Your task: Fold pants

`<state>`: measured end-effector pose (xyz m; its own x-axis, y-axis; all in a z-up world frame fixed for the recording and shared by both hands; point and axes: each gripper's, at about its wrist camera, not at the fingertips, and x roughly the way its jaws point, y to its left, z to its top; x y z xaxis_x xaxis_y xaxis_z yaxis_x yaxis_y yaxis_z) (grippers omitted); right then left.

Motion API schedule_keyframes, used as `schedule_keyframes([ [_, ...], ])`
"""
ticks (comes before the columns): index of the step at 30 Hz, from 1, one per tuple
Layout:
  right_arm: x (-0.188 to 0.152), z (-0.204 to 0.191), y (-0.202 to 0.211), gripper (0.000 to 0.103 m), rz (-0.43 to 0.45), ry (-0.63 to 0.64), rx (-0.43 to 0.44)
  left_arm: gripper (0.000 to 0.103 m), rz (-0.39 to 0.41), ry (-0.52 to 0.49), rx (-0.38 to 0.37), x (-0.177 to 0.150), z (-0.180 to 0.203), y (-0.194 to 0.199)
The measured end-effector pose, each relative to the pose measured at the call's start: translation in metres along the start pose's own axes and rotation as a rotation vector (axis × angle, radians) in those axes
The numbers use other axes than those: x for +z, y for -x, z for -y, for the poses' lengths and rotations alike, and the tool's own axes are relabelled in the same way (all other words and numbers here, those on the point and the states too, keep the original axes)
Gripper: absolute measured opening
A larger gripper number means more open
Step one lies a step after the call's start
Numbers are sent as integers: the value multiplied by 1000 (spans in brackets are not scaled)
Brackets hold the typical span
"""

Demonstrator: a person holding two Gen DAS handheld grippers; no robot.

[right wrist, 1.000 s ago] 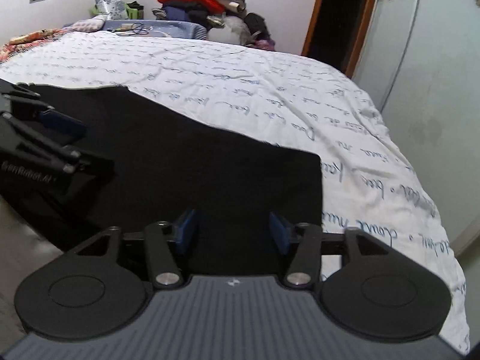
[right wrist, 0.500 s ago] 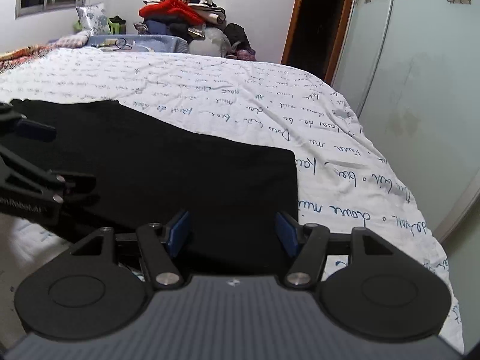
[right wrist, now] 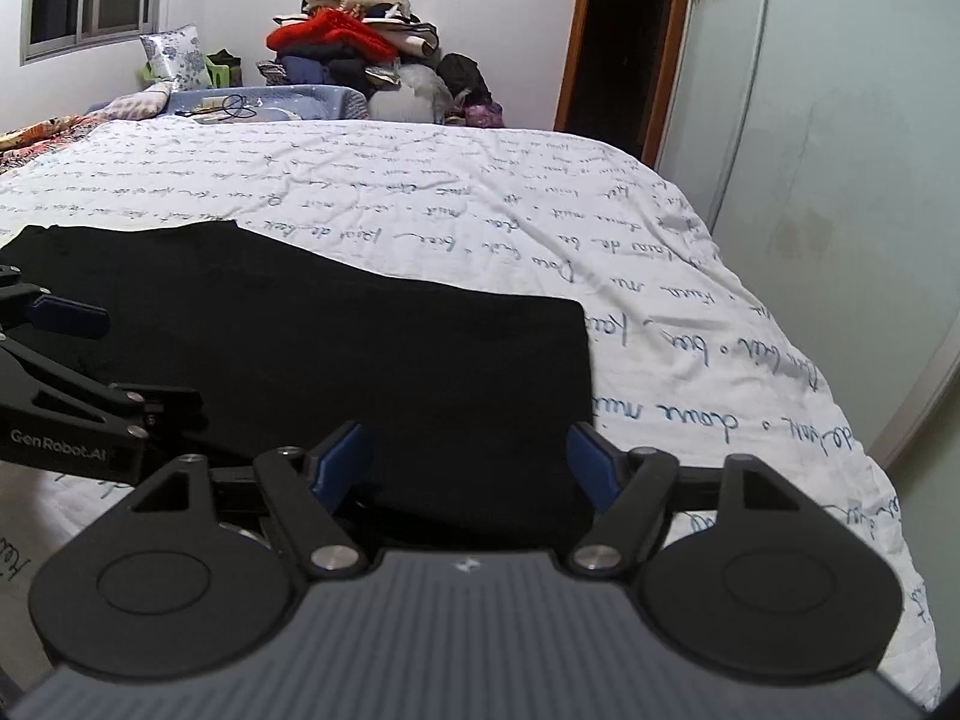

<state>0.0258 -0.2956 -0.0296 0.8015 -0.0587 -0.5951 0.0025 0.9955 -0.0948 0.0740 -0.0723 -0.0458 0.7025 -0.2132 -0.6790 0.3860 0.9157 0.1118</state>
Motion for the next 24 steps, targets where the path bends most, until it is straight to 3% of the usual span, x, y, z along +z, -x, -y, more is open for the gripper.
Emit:
schedule_keyframes([
  [6, -8, -3, -10, 79, -44, 5, -3, 88, 2, 24, 18, 1, -5, 4],
  [12, -6, -2, -3, 79, -29, 4, -12, 89, 0, 57, 28, 2, -10, 4],
  [16, -1, -7, 1, 88, 0, 7, 4, 89, 1, 64, 43, 3, -13, 4],
  [24, -6, -15, -13, 91, -44, 30, -1, 89, 1, 75, 79, 4, -24, 3],
])
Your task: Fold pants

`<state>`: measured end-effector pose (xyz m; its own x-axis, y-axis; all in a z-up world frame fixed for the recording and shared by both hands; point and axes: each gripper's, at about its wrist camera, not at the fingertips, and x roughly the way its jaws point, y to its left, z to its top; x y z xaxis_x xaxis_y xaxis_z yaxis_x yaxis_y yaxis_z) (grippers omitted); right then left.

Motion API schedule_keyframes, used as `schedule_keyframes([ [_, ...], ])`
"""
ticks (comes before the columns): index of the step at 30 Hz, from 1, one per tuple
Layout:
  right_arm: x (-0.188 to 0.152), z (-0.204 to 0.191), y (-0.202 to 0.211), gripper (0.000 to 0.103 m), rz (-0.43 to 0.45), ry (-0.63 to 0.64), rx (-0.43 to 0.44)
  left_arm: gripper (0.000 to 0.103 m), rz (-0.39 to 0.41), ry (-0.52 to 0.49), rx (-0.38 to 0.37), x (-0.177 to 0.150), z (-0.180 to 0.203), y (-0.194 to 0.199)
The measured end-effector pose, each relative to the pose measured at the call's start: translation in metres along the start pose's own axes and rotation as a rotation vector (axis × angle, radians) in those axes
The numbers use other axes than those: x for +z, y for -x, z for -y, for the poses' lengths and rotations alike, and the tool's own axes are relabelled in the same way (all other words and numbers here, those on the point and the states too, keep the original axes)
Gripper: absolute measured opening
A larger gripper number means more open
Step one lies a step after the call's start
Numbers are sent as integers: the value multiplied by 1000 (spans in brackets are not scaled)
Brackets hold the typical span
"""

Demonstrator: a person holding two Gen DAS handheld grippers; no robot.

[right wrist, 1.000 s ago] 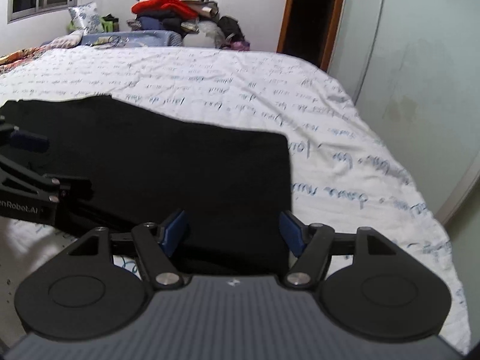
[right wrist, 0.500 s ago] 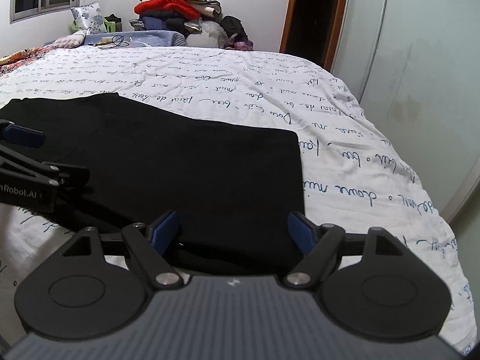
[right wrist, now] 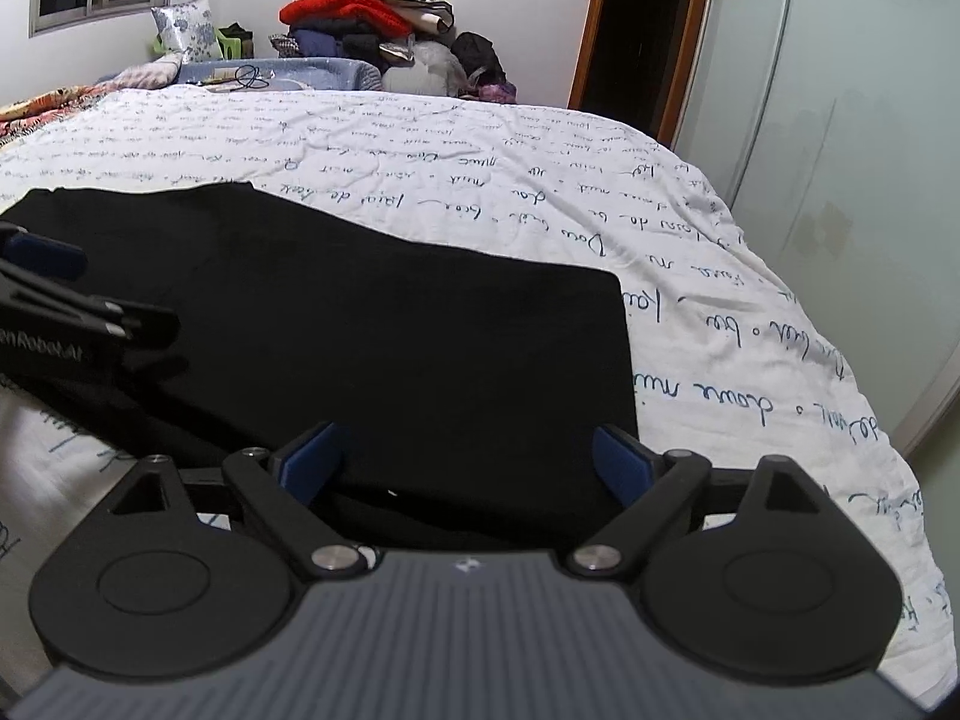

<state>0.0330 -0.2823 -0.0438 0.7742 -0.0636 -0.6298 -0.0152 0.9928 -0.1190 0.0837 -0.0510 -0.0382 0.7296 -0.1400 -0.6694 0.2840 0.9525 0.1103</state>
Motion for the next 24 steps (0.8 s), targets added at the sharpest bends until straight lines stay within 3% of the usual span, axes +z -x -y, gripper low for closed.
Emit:
schedule_keyframes([
  [5, 7, -4, 7, 93, 31, 18, -12, 89, 8, 29, 24, 1, -14, 0],
  [15, 29, -54, -5, 95, 73, 91, 82, 89, 4, 83, 122, 0, -56, -3],
  [24, 26, -83, -18, 98, 50, 168, 48, 89, -24, 98, 193, -5, -84, -11],
])
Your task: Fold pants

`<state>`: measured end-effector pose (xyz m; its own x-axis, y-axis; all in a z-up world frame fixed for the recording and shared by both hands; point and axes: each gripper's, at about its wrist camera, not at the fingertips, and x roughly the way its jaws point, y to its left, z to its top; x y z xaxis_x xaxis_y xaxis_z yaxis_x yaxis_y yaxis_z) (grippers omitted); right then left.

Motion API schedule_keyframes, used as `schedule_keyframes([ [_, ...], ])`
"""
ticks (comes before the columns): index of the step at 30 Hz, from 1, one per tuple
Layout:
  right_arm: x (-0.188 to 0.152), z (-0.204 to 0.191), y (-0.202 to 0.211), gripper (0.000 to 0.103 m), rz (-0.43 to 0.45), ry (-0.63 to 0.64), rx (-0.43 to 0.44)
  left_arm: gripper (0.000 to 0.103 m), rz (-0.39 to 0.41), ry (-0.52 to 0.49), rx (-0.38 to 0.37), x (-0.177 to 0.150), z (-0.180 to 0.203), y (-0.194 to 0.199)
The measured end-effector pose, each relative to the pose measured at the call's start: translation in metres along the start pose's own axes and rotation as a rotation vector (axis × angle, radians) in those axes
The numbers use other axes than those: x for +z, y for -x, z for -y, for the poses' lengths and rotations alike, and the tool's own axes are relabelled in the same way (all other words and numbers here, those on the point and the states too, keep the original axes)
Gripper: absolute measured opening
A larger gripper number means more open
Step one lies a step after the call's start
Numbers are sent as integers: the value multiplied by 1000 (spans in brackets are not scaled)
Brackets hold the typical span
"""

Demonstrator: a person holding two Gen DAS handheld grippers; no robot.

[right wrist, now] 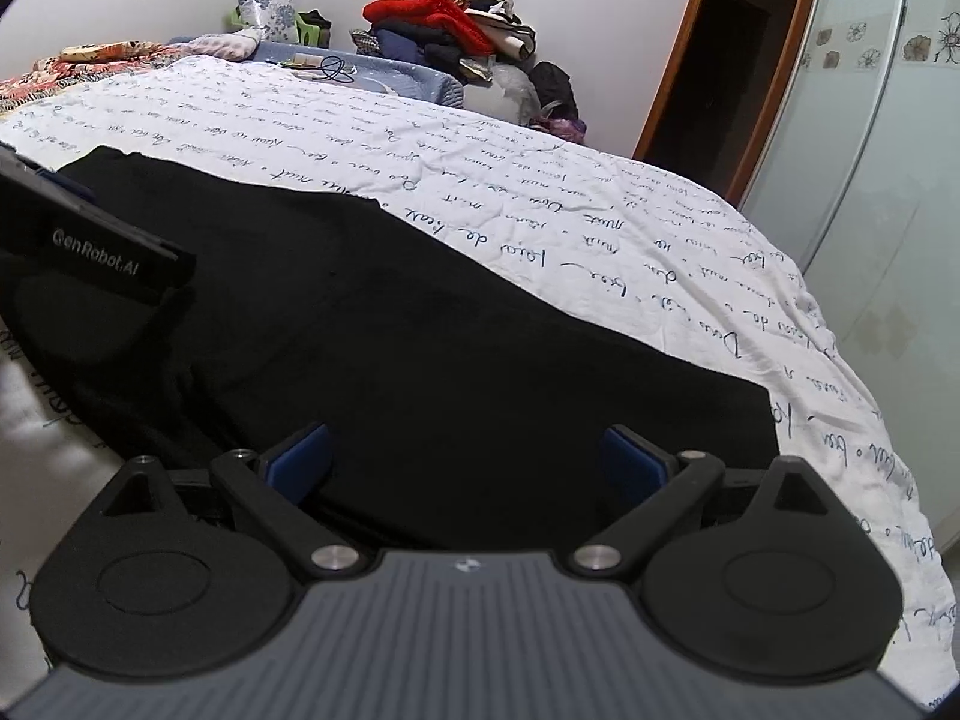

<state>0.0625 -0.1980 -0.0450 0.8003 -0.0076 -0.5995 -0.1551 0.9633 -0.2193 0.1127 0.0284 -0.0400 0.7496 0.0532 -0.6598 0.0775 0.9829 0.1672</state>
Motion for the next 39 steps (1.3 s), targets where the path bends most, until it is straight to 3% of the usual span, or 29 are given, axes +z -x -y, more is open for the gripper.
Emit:
schedule_keyframes([
  [8, 12, 1, 8, 103, 61, -29, 19, 93, -4, 13, 2, -1, -8, -7],
  [15, 9, -5, -9, 103, 5, -2, 23, 93, -8, 34, -3, -1, -14, -13],
  [27, 1, -6, -13, 103, 4, 1, 29, 93, -1, 30, 0, -2, -14, -14],
  [36, -4, 7, -20, 103, -6, -116, 79, 93, 2, 33, -30, -3, -20, -9],
  [39, -5, 8, -21, 103, -6, -121, 81, 93, -5, 34, -9, -1, -26, -5],
])
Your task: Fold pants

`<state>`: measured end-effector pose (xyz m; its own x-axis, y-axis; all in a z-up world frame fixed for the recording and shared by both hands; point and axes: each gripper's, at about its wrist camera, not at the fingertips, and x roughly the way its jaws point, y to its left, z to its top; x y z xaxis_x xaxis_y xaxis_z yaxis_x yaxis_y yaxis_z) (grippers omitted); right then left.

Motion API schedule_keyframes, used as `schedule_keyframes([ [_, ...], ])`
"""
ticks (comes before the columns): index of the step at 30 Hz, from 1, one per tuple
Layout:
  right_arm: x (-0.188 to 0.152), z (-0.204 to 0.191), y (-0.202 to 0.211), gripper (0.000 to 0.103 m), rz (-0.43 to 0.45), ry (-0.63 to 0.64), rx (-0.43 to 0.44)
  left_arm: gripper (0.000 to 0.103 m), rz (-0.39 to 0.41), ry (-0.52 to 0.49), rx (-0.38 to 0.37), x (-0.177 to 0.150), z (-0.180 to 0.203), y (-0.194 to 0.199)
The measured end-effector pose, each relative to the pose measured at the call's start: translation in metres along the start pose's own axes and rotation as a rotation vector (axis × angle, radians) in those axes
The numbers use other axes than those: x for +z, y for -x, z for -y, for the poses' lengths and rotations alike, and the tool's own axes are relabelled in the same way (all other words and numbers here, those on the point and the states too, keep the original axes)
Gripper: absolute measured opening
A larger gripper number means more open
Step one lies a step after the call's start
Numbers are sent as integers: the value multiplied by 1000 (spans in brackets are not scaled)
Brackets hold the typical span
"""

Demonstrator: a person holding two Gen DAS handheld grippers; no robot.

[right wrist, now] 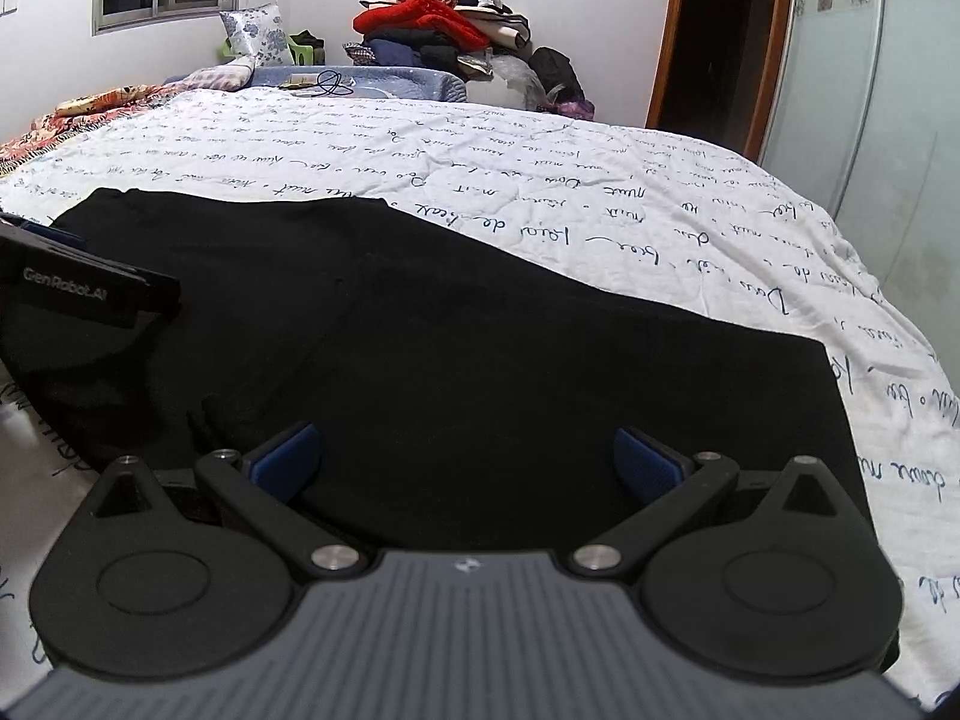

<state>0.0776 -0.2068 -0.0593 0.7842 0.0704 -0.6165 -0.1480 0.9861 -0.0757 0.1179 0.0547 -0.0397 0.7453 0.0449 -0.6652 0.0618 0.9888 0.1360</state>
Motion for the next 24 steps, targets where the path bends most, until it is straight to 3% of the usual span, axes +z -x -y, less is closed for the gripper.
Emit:
schedule_keyframes([
  [6, 14, -17, 17, 103, 79, 23, -24, 93, 2, 36, 71, 5, -30, 5],
  [12, 25, -81, 26, 103, 182, 297, -59, 93, -34, 103, 94, 4, -62, 2],
  [24, 23, -176, 36, 103, 346, 613, 53, 93, -31, 196, 218, -3, -134, 19],
])
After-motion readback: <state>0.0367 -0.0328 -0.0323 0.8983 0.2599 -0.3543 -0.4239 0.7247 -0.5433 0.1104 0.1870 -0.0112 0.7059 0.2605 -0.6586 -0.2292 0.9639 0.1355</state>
